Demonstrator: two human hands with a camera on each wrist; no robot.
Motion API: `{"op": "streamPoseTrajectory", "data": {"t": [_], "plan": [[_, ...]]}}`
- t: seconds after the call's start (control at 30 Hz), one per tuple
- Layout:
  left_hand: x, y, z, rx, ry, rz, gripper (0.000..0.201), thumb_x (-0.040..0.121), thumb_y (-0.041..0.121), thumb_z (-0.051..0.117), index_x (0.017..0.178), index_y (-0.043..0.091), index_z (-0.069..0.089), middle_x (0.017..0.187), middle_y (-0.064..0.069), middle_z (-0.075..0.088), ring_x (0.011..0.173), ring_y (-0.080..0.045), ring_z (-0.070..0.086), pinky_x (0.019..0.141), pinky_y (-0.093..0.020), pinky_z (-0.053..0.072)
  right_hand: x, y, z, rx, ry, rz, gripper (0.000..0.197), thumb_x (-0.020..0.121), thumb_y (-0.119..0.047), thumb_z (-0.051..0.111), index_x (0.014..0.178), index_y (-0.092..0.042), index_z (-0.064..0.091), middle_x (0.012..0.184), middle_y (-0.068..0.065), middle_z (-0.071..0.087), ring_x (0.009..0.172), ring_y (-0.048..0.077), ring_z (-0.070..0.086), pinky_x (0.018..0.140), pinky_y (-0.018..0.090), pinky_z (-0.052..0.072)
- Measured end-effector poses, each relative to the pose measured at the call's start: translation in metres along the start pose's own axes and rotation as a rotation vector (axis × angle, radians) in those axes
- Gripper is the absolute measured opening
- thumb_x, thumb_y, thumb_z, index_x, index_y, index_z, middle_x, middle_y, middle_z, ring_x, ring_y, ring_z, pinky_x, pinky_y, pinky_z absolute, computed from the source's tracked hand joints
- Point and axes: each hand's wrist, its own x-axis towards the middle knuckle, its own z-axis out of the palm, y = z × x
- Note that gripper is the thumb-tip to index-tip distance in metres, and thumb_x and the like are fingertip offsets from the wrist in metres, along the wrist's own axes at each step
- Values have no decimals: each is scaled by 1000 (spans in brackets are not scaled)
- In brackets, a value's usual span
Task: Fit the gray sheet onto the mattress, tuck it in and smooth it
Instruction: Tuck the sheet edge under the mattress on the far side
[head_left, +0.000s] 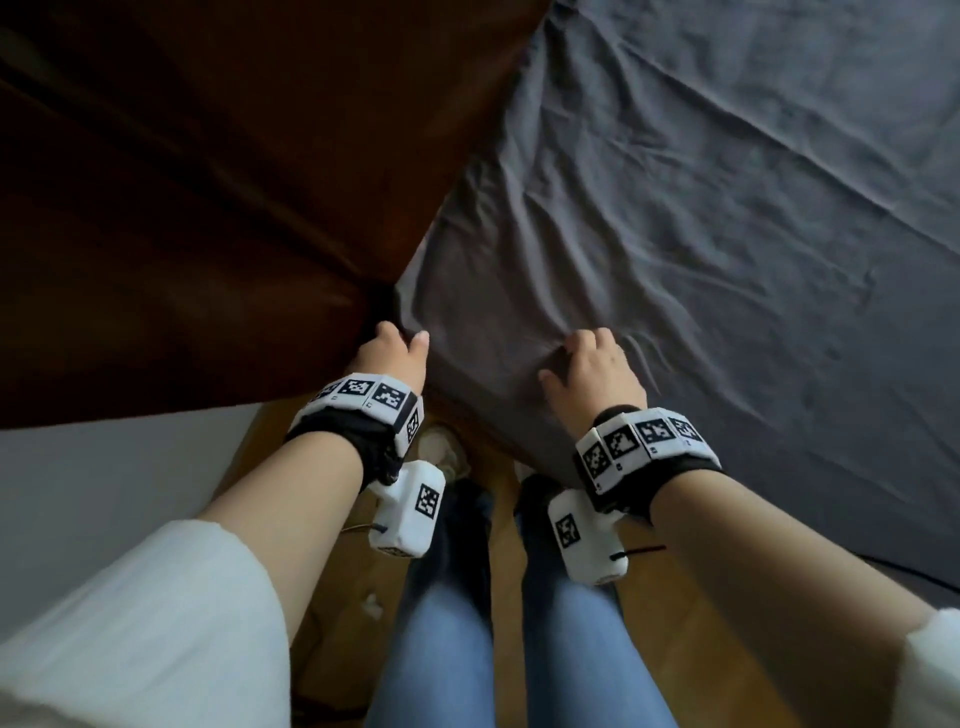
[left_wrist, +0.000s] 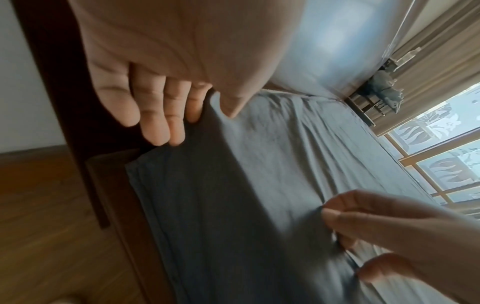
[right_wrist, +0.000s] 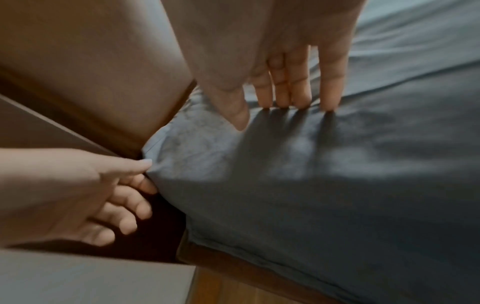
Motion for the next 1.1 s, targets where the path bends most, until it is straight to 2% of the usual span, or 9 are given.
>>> {"op": "streamPoseTrajectory", "data": {"t": [0.13,0.27,0.33,0.47,0.6,0.7,0.8,1.0,1.1], "plan": [[23,-7,9,-134,31,2,46,97,43,33,114,3,46,115,-22,59,105,-39,58,88,-41,44,18,-5,11,-9,41,72,49,84,-45,61,114,-10,46,123,8,44,120,28,43,85,41,43],[33,-14,12,-283,48,73,37,94,44,40,96,8,50,97,-21,66,87,-38,66,84,-45,53,34,-4,6,39,15,82,29,89,-35,58,103,-10,56,116,10,53,111,32,52,83,36,42],[34,-16,11,-336,26,66,31,95,40,42,84,12,46,77,-13,64,69,-32,65,71,-35,55,36,-5,5,35,-4,92,25,90,-32,57,102,-10,60,116,11,55,109,34,53,84,36,42],[33,-16,7,-435,2,37,28,98,31,42,80,10,42,58,-3,51,44,-17,48,35,-16,36,33,-9,8,42,14,88,27,92,-32,52,104,-8,58,116,13,53,108,36,53,84,38,43],[30,-17,7,-447,22,80,36,98,28,42,66,15,35,57,-3,50,45,-18,48,46,-23,41,24,-10,15,98,49,80,34,88,-41,56,102,-11,54,114,10,48,109,32,51,81,37,42],[22,-20,5,-377,62,152,37,98,29,40,64,17,32,57,1,51,52,-24,56,62,-30,48,11,-10,19,167,7,-17,49,69,-49,74,99,-16,54,109,4,44,105,25,49,79,33,40],[14,-19,1,-295,90,208,37,98,32,37,64,18,32,57,3,51,66,-31,66,73,-37,54,4,-9,20,0,-43,-110,58,61,-42,81,103,-16,52,114,6,41,109,27,45,80,33,41],[8,-21,-7,-162,173,317,32,97,38,33,81,12,44,77,-15,64,73,-36,66,74,-47,55,-3,-15,21,-263,-43,-280,44,79,-43,66,110,-15,51,114,7,50,107,30,54,79,35,41],[1,-24,-13,-155,167,337,32,99,35,32,80,11,42,64,-10,59,68,-35,66,72,-41,54,-5,-17,20,-321,-34,-309,32,92,-42,48,111,-15,53,113,4,57,105,28,59,73,31,39]]}}
